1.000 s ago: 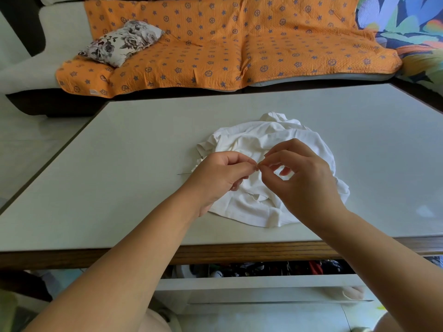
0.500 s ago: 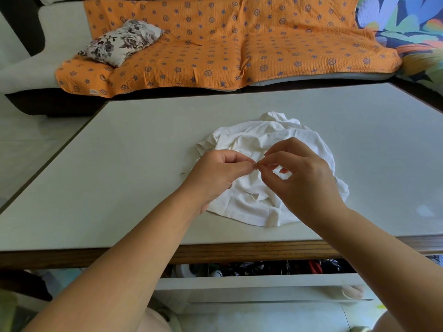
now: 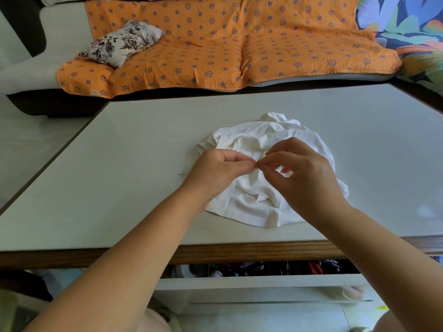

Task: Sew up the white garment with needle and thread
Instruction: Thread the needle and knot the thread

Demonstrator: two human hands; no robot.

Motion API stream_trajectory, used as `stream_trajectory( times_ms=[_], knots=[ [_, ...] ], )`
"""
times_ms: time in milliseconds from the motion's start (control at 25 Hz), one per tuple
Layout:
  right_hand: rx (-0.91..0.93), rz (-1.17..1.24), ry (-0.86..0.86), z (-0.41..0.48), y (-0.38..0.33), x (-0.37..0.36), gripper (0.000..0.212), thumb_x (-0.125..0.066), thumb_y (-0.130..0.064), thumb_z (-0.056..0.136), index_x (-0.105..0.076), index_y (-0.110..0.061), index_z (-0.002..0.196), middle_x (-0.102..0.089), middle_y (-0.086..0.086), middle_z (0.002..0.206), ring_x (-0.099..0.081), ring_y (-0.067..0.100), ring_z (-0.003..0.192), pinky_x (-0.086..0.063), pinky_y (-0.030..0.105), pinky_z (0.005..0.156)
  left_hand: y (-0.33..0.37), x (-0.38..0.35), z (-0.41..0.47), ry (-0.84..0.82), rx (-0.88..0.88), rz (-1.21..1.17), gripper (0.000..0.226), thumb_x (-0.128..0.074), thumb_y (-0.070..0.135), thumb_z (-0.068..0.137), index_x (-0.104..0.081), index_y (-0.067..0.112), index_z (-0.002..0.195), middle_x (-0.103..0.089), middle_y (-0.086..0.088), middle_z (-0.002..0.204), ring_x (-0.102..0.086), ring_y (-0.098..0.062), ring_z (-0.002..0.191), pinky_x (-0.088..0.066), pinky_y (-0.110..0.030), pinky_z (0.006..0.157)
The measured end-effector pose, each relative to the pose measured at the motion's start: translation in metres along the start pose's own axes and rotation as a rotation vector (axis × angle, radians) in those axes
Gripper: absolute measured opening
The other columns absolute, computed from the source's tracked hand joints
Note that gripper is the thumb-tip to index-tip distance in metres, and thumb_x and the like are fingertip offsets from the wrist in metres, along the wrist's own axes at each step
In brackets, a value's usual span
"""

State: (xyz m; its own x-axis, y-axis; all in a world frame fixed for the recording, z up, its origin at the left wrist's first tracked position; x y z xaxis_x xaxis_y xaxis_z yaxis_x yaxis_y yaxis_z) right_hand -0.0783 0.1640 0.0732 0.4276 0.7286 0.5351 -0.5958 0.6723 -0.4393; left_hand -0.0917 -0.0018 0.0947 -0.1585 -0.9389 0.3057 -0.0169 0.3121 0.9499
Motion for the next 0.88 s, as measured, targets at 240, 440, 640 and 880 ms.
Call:
stream_trajectory(
  times_ms=[240, 440, 640, 880],
  knots=[
    [-0.321, 0.187, -0.213, 0.004, 0.006, 0.005, 0.024, -0.077, -0.019, 0.083, -0.073, -0.027, 0.106, -0.069, -0.011, 0.096, -0.068, 0.006, 0.077, -0.054, 0.018, 0.077, 0.003, -0.001, -0.004, -0.026, 0.001, -0.035, 0.017, -0.069, 0.016, 0.089, -0.074, 0.007, 0.102, -0.055, 0.017, 0.039, -0.058, 0.018, 0.059, -0.043, -0.006, 0.059],
    [-0.343, 0.351, -0.251, 0.004, 0.003, 0.007, 0.028, -0.075, -0.014, 0.084, -0.072, -0.03, 0.107, -0.071, -0.009, 0.092, -0.071, 0.006, 0.07, -0.054, 0.015, 0.075, 0.001, 0.0, -0.002, -0.043, 0.044, -0.052, 0.017, -0.069, 0.019, 0.089, -0.075, 0.009, 0.102, -0.065, 0.014, 0.051, -0.035, 0.012, 0.081, -0.017, -0.056, 0.098],
    [-0.194, 0.287, -0.22, 0.006, -0.001, 0.008, 0.018, -0.073, -0.018, 0.083, -0.073, -0.031, 0.096, -0.068, -0.011, 0.084, -0.069, 0.006, 0.068, -0.054, 0.016, 0.068, -0.009, 0.005, 0.004, -0.131, 0.096, -0.121, 0.01, -0.075, 0.023, 0.083, -0.079, 0.017, 0.089, -0.031, -0.002, 0.056, -0.013, -0.016, 0.054, -0.017, -0.022, 0.045],
    [-0.16, 0.121, -0.215, 0.005, 0.0, 0.003, 0.011, -0.07, -0.009, 0.087, -0.074, -0.019, 0.086, -0.066, -0.009, 0.081, -0.069, 0.006, 0.07, -0.053, 0.016, 0.069, -0.01, 0.003, 0.002, -0.185, 0.071, -0.064, 0.023, -0.074, 0.031, 0.082, -0.078, 0.014, 0.098, -0.036, 0.006, 0.049, -0.017, -0.013, 0.049, -0.019, -0.024, 0.048]
  ],
)
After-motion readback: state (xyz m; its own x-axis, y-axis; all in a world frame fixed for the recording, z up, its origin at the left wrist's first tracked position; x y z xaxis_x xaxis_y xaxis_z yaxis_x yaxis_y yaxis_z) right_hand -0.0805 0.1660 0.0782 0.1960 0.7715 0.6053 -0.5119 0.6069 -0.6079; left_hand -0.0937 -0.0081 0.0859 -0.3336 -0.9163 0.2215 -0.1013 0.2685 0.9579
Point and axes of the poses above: each hand's wrist, its own z-axis towards the middle knuckle, its own x-axis out of the back of the hand, y = z × x, the point moved 2 cm from there along z, towards the middle knuckle
